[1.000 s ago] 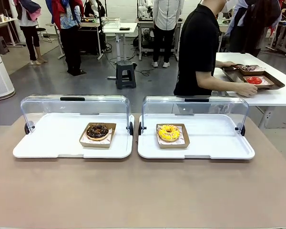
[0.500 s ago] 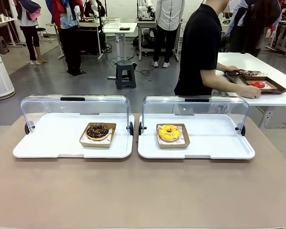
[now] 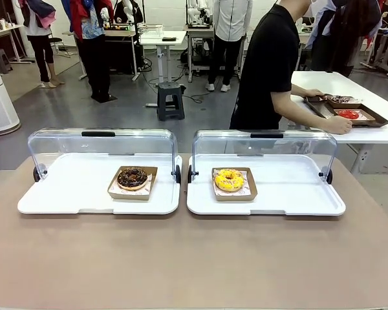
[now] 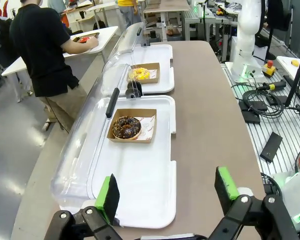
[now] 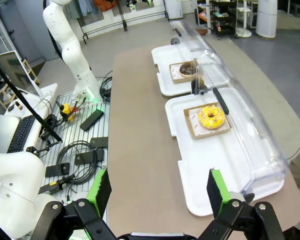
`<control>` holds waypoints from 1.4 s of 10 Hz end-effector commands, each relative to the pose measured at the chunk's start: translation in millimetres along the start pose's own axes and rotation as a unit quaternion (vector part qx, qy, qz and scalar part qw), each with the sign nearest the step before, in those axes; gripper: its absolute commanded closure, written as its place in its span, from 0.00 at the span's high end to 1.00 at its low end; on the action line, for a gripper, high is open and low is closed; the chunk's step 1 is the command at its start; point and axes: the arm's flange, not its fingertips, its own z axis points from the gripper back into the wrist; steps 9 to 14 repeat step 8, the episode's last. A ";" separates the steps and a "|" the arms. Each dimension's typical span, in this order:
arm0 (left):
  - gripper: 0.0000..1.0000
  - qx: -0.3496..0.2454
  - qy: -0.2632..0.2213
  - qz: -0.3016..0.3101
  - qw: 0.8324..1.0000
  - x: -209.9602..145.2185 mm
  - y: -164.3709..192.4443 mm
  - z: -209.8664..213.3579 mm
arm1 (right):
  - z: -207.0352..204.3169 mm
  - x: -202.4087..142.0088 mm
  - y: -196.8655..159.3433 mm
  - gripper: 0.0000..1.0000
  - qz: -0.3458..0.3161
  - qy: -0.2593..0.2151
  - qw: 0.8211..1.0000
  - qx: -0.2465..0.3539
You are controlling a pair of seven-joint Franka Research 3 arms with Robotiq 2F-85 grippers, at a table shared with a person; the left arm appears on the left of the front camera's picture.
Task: Provide the desired donut to the person.
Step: Place the picked Paper togo box onto the Handle tray extended by the person.
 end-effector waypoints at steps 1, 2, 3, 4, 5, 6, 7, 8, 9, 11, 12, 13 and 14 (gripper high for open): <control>1.00 0.001 -0.006 -0.001 1.000 0.8 -1.6 2.0 | -1.6 0.5 1.3 1.00 -0.001 -0.004 1.000 0.002; 1.00 0.001 -0.006 -0.001 1.000 0.8 -1.6 2.0 | -1.6 0.5 1.3 1.00 -0.001 -0.004 1.000 0.002; 1.00 0.001 -0.006 -0.001 1.000 0.8 -1.6 2.0 | -1.6 0.5 1.3 1.00 -0.001 -0.004 1.000 0.002; 1.00 0.001 -0.006 -0.001 1.000 0.8 -1.6 2.0 | -1.6 0.5 1.3 1.00 -0.001 -0.004 1.000 0.002; 1.00 0.001 -0.006 -0.001 1.000 0.8 -1.6 2.0 | -1.6 0.5 1.3 1.00 -0.001 -0.004 1.000 0.002; 1.00 0.001 -0.006 -0.001 1.000 0.8 -1.6 2.0 | -1.6 0.5 1.3 1.00 -0.001 -0.004 1.000 0.002; 1.00 0.001 -0.006 -0.001 1.000 0.8 -1.6 2.0 | -1.6 0.5 1.3 1.00 -0.001 -0.004 1.000 0.002; 1.00 0.001 -0.006 -0.001 1.000 0.8 -1.6 2.0 | -1.6 0.5 1.3 1.00 -0.001 -0.004 1.000 0.002; 1.00 0.001 -0.006 -0.001 1.000 0.8 -1.6 2.0 | -1.6 0.5 1.3 1.00 -0.001 -0.004 1.000 0.002; 1.00 0.001 -0.006 -0.001 1.000 0.8 -1.6 2.0 | -1.6 0.5 1.3 1.00 -0.001 -0.004 1.000 0.002; 1.00 0.001 -0.006 -0.001 1.000 0.8 -1.6 2.0 | -1.6 0.5 1.3 1.00 -0.001 -0.004 1.000 0.002; 1.00 0.001 -0.006 -0.001 1.000 0.8 -1.6 2.0 | -1.6 0.5 1.3 1.00 -0.001 -0.004 1.000 0.002; 1.00 0.001 -0.006 -0.001 1.000 0.8 -1.6 2.0 | -1.6 0.5 1.3 1.00 -0.001 -0.004 1.000 0.002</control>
